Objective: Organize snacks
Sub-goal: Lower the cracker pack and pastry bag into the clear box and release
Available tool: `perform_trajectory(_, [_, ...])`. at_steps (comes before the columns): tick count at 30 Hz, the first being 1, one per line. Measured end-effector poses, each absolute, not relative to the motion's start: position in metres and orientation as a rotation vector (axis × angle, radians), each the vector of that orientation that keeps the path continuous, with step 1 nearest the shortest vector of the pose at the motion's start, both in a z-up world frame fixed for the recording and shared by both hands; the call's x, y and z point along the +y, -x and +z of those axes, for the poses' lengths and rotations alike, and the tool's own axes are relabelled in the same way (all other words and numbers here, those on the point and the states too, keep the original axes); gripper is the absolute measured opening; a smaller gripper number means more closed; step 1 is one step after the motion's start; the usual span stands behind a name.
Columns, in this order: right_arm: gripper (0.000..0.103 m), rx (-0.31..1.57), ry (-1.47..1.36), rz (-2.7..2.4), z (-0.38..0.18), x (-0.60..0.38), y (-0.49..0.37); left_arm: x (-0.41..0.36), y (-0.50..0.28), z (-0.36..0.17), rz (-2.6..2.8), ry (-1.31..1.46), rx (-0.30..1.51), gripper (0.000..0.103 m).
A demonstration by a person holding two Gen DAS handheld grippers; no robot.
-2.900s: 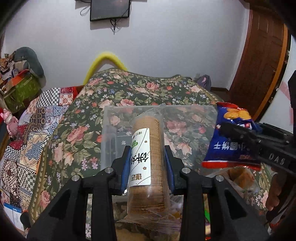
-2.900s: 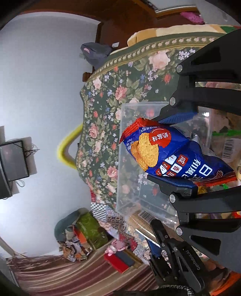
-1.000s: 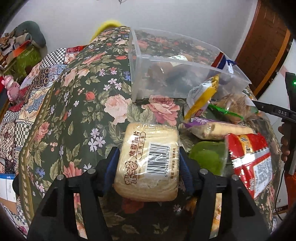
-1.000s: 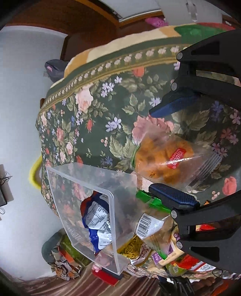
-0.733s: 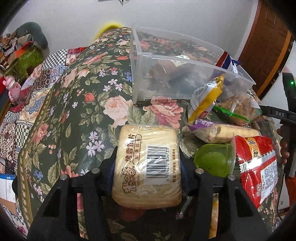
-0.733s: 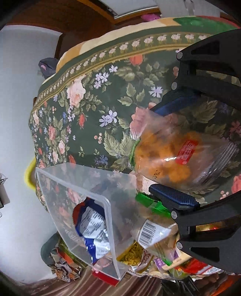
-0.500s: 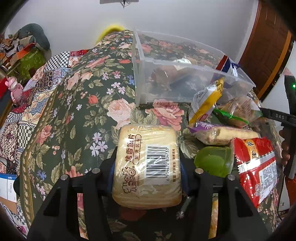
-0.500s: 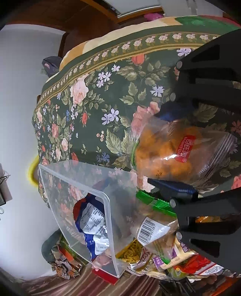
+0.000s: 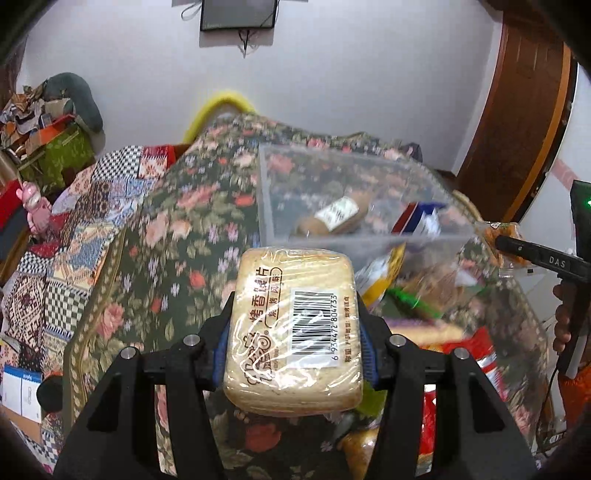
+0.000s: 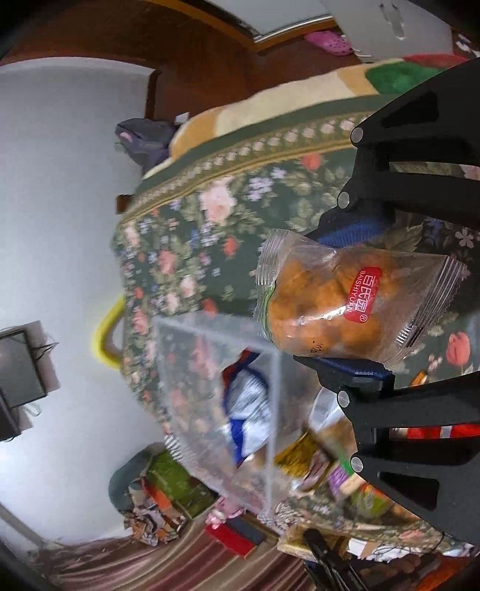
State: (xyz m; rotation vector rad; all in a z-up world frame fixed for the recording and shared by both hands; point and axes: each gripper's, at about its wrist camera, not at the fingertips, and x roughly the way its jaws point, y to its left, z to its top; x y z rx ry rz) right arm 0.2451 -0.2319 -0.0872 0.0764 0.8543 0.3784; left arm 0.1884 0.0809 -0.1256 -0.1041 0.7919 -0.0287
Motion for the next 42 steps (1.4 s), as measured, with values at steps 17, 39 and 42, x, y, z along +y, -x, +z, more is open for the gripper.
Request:
perform_trajectory(17, [0.048,0.732,-0.052,0.467,-0.044,-0.171,-0.284,0.068,-0.247,-0.087,-0.047,0.129,0.712,0.055])
perform_trajectory(39, [0.048,0.877,-0.017,0.428,-0.095,-0.121,-0.341,0.044,-0.329,-0.136,-0.076,0.153,0.849,0.054])
perform_trajectory(42, [0.049,0.891,-0.024,0.435,-0.099,-0.122,-0.342,0.040,-0.334,-0.142,-0.072,0.143,0.864,0.054])
